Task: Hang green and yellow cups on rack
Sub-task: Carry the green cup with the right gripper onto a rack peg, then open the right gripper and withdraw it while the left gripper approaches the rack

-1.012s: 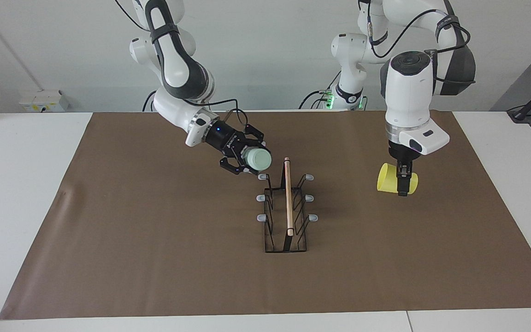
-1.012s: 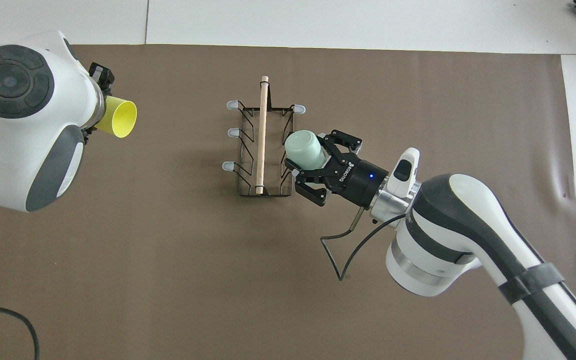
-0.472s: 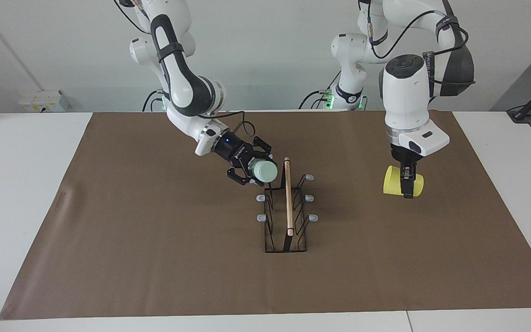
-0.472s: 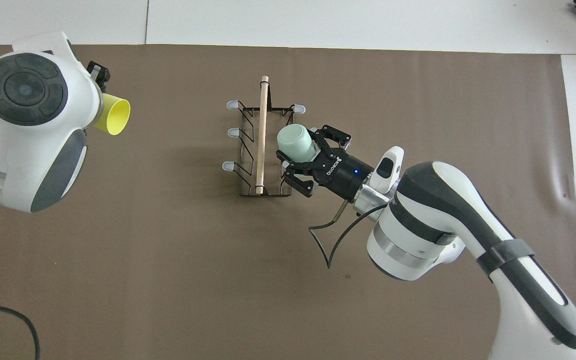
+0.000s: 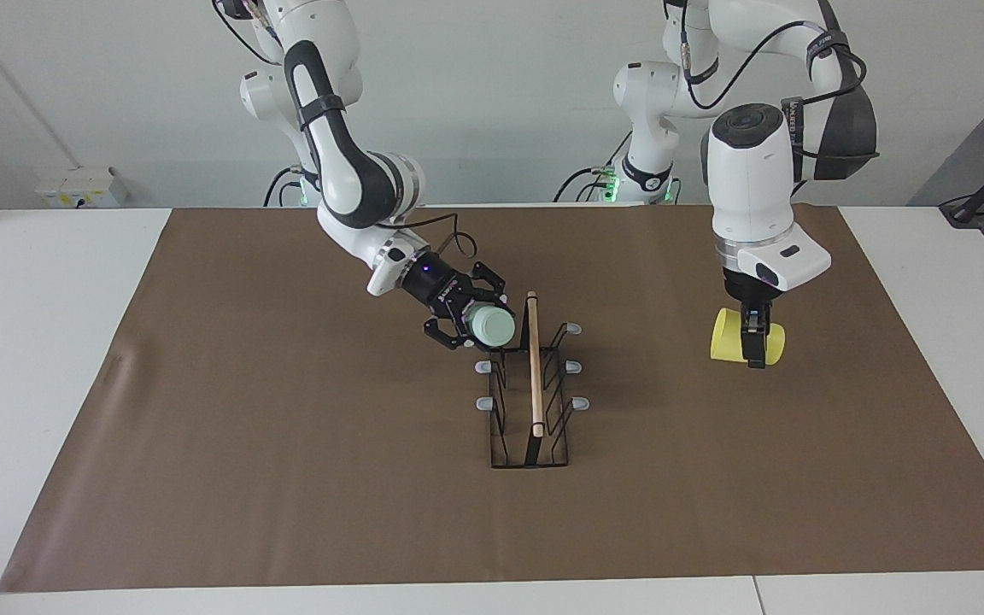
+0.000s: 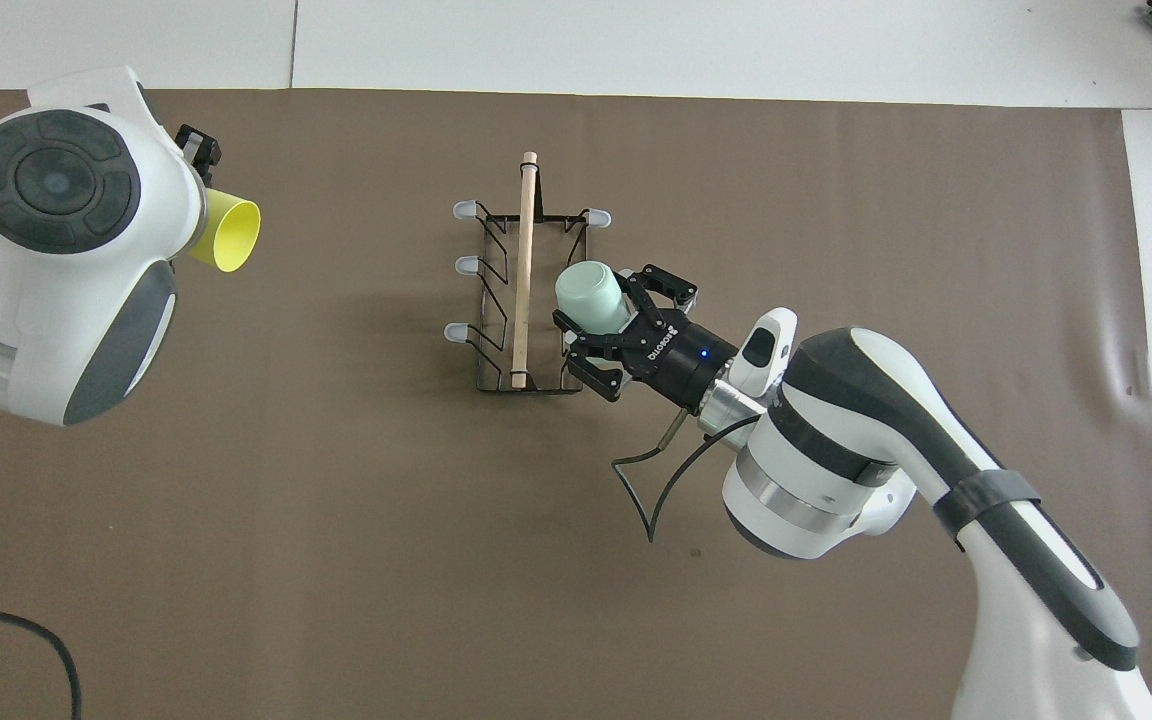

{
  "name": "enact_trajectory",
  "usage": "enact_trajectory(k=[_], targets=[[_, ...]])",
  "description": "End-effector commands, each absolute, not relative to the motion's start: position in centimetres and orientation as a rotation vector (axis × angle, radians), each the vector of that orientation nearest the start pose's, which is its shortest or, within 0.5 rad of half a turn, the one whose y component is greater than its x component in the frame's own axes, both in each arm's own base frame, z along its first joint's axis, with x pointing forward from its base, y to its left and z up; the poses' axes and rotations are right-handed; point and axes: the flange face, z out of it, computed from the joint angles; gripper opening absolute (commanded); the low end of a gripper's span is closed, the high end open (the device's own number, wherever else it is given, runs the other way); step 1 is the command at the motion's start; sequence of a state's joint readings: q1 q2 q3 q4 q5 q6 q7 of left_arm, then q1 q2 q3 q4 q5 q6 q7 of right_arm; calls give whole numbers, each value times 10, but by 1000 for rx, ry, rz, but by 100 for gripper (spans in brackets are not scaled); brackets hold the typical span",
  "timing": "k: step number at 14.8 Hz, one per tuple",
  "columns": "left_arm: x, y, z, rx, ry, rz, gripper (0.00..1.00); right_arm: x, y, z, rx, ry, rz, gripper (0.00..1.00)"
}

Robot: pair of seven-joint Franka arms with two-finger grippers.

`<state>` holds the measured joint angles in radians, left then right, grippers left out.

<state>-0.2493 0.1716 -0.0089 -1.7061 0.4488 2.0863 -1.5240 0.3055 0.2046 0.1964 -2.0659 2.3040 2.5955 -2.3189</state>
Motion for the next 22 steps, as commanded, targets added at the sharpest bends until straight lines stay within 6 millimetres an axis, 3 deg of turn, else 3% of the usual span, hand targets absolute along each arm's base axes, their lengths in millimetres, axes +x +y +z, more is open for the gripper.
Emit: enact_trajectory(k=[1,3,8,11,12,13,17,19,22], targets=[[619,-140,509,-2532,-1528,-709,0,505,260,336,-1972,-715,-1349,0],[619,-140,508,-2535,-1526,-713,0,500,258,330,-1950,-728,-1353,0],[618,-147,508,-2539,-1492,-736,0,494,262,282,-1873,-713,-1366,0],[616,-157,508,-2529,-1464,-770,0,493,263,278,-1878,-709,-1363,37],[615,-160,507,-2507,-1482,-795,0,492,266,278,-1881,-690,-1362,56],[614,-165,509,-2485,-1489,-836,0,492,267,279,-1880,-687,-1364,100],[601,-194,498,-2457,-1472,-801,0,495,269,285,-1867,-685,-1376,100],[581,-219,473,-2441,-1422,-780,0,503,270,305,-1850,-691,-1410,100],[575,-231,468,-2364,-1465,-841,0,517,266,338,-1870,-718,-1457,100]])
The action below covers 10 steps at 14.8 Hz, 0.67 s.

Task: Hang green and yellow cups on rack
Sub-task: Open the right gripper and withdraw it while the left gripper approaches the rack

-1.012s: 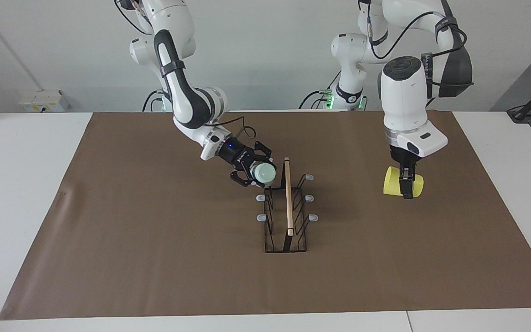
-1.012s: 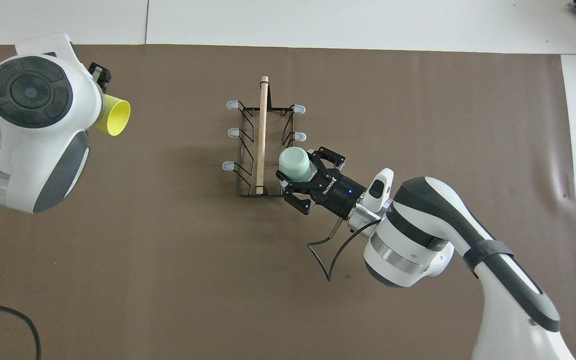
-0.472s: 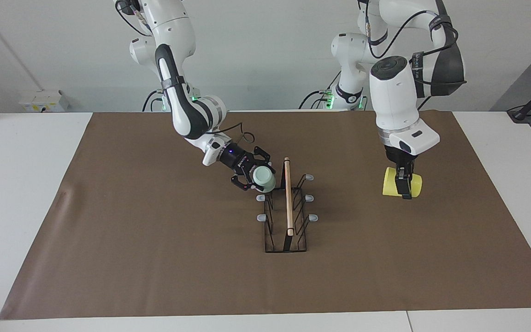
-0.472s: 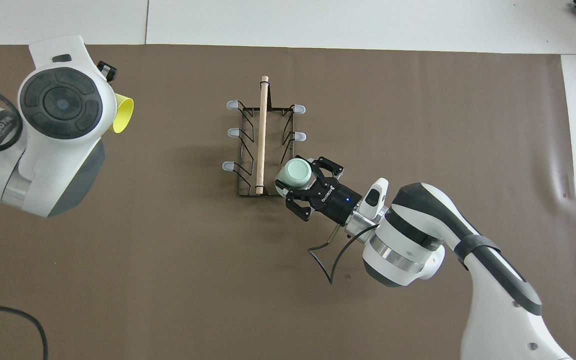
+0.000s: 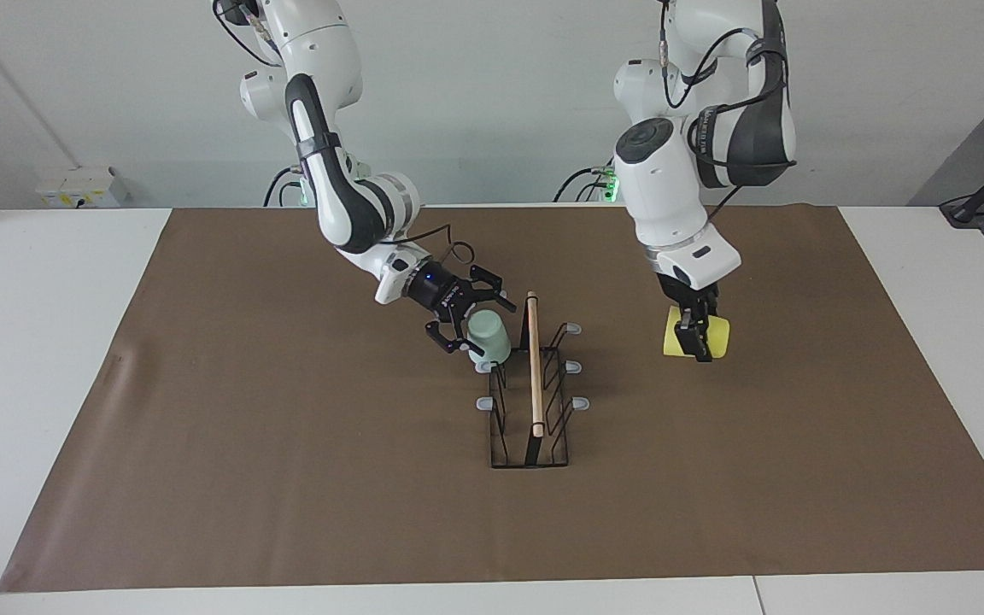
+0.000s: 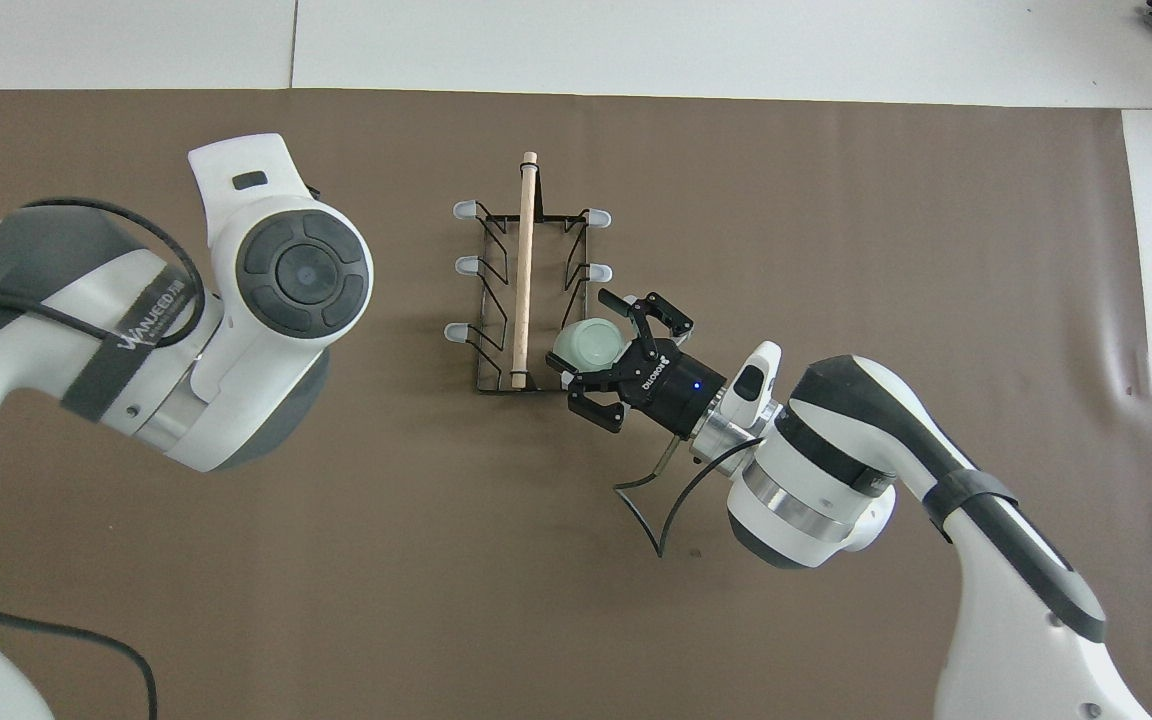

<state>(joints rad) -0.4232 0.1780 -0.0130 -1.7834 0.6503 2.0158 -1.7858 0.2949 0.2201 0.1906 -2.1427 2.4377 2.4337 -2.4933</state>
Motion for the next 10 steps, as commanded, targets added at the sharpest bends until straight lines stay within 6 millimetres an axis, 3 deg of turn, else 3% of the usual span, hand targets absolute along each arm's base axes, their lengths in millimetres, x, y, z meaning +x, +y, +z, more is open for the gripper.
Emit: enact_trajectory(k=[1,4,6,10], targets=[[574,-232,467,-2362,-1463,-838,0,521,265,346,-1888,-735,-1466,100],[567,-241,464,-2338,-1438,-821,0,546,246,370,-1875,-996,-1509,100],[566,-243,463,-2286,-1450,-881,0,575,202,385,-1864,-1240,-1534,100],[554,-270,461,-2209,-1427,-928,0,595,146,392,-1812,-1467,-1421,100]])
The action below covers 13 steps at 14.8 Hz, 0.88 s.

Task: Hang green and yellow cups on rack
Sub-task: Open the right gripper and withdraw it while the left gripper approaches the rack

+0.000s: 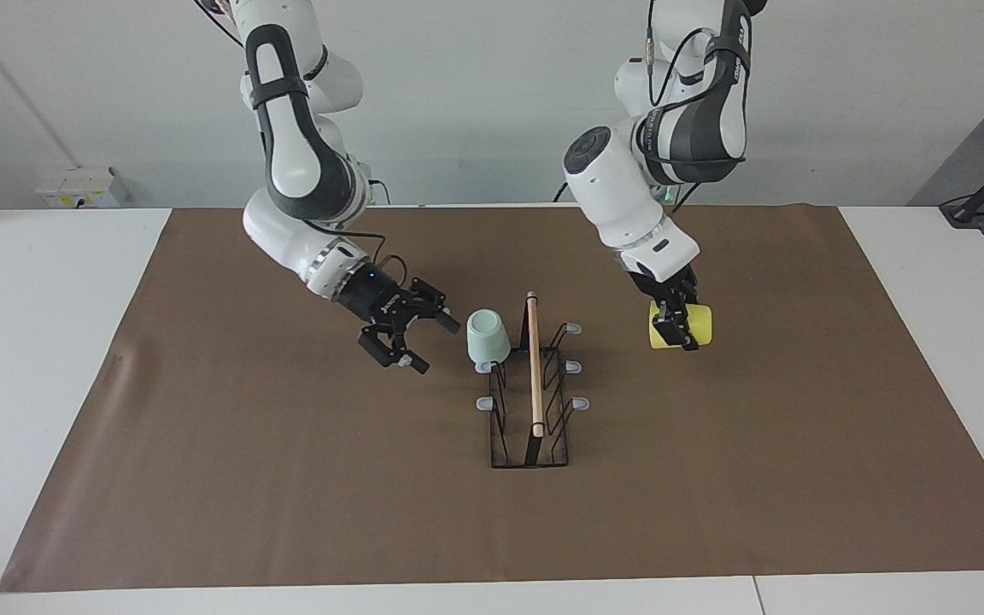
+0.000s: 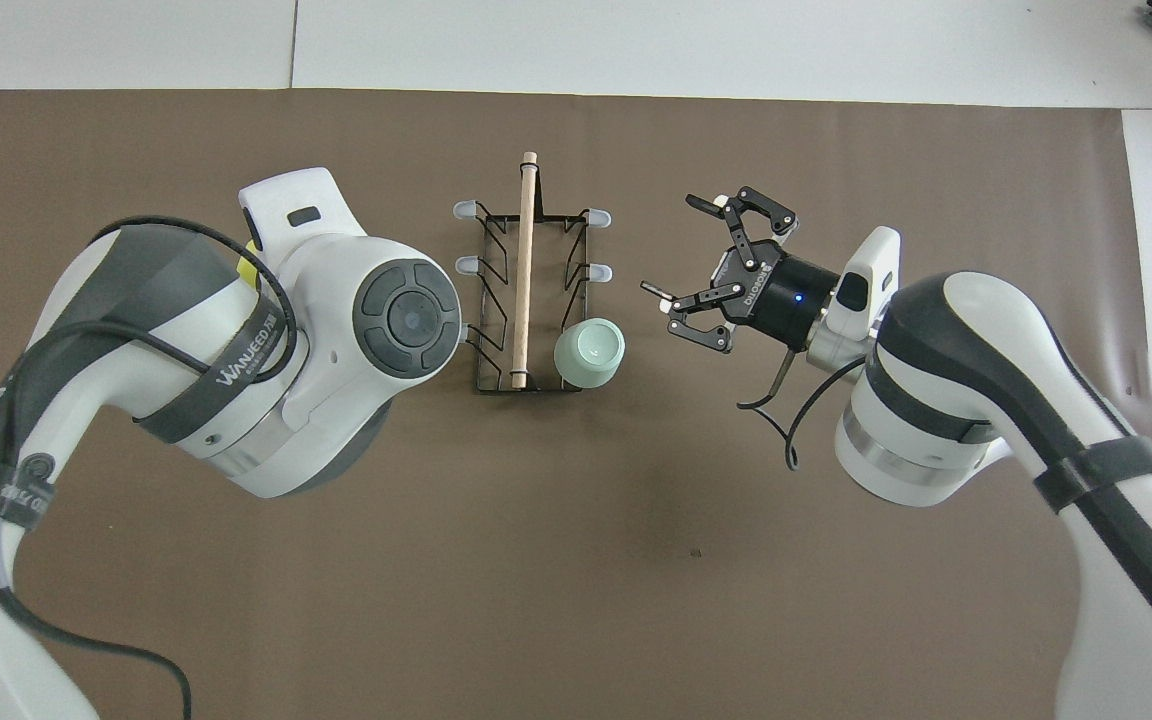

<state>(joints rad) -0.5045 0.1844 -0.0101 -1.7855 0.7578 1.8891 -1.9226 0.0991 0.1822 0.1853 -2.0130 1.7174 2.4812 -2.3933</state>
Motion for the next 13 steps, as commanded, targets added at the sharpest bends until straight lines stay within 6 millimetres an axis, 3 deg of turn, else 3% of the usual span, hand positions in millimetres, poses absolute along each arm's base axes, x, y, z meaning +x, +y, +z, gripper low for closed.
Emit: enact_trajectory(k=[1,5,8,10,13], targets=[[552,-279,460,-2171,-1435,-923,0,598,132,393,-1792,-1502,-1395,100],[551,-328,446,-2005,-1469,-978,0,607,85,405,-1717,-1642,-1264,100],[548,-345,433,-1885,-1462,-1036,0,611,59,425,-1730,-1733,-1061,100],[552,-348,430,-1844,-1466,-1047,0,607,47,439,-1757,-1800,-881,100],[546,-376,431,-1825,-1475,-1129,0,588,34,472,-1859,-1869,-604,100]])
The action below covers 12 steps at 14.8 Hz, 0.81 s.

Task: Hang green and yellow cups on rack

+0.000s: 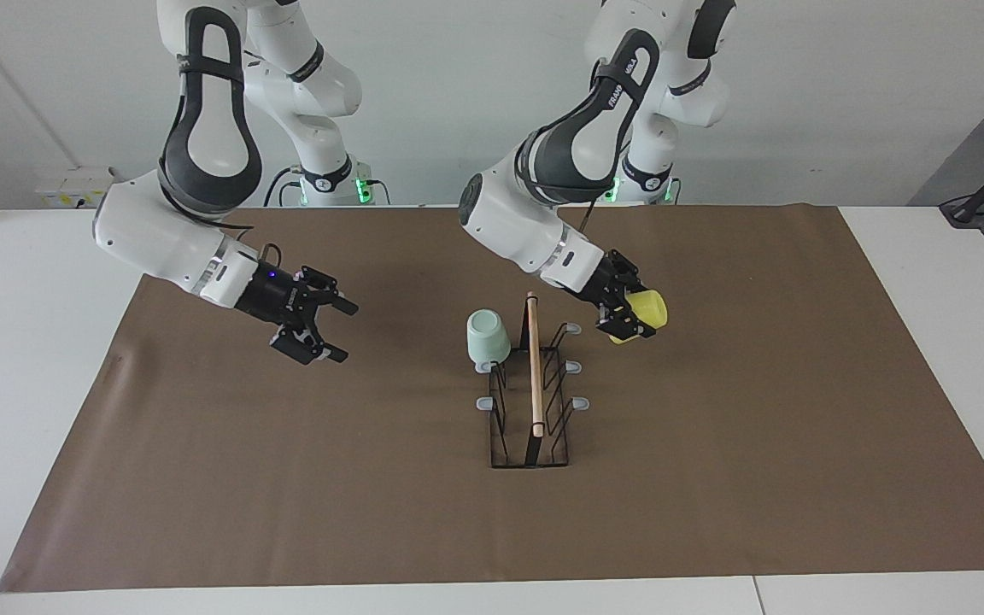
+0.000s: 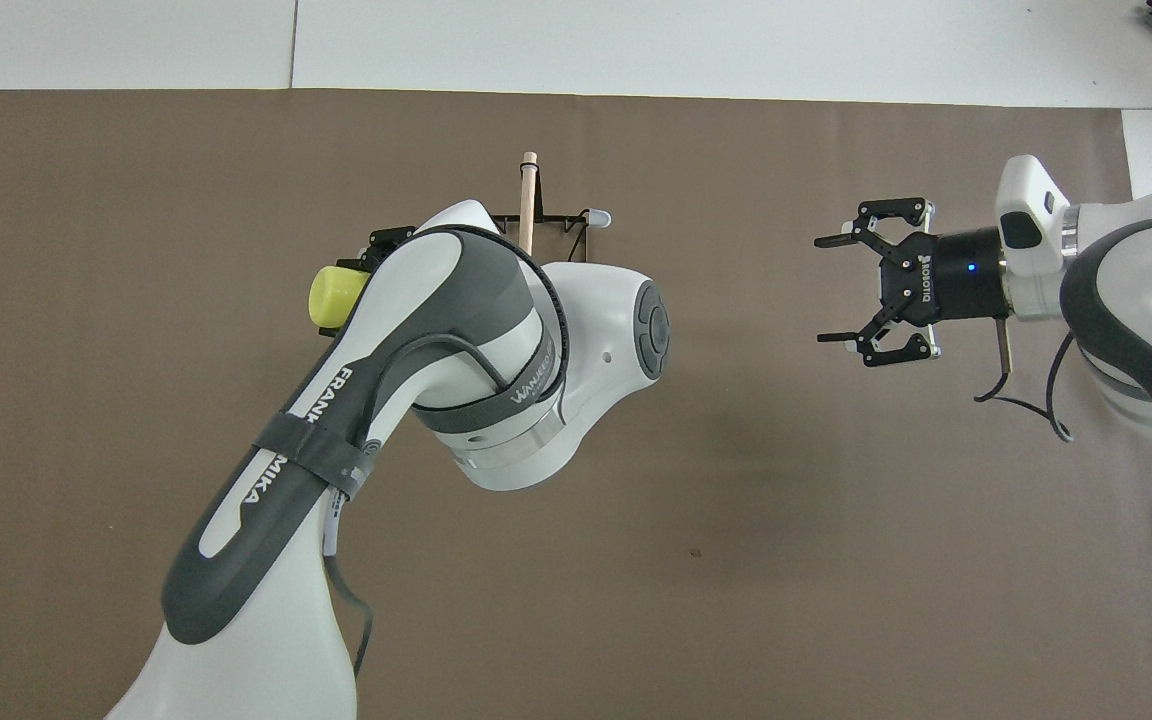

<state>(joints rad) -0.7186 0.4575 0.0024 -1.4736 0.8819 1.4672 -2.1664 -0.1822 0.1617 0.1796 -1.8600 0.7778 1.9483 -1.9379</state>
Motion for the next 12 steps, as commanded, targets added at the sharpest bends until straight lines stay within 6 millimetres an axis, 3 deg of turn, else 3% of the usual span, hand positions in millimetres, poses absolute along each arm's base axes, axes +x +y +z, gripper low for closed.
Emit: enact_trajectory(k=[1,5,9,12], targets=[[544,-378,432,-1815,-1467,-1146,0,580,29,484,2475,2439,655,100],[526,-405,426,-1850,-1387,-1219,0,554,23,511,2626,2266,325,100],[518,-409,410,-1857,-1291,-1281,0,548,17,539,2819,1861,169,100],[513,-403,399,-1849,-1230,-1307,0,545,17,556,2895,1662,54,100]])
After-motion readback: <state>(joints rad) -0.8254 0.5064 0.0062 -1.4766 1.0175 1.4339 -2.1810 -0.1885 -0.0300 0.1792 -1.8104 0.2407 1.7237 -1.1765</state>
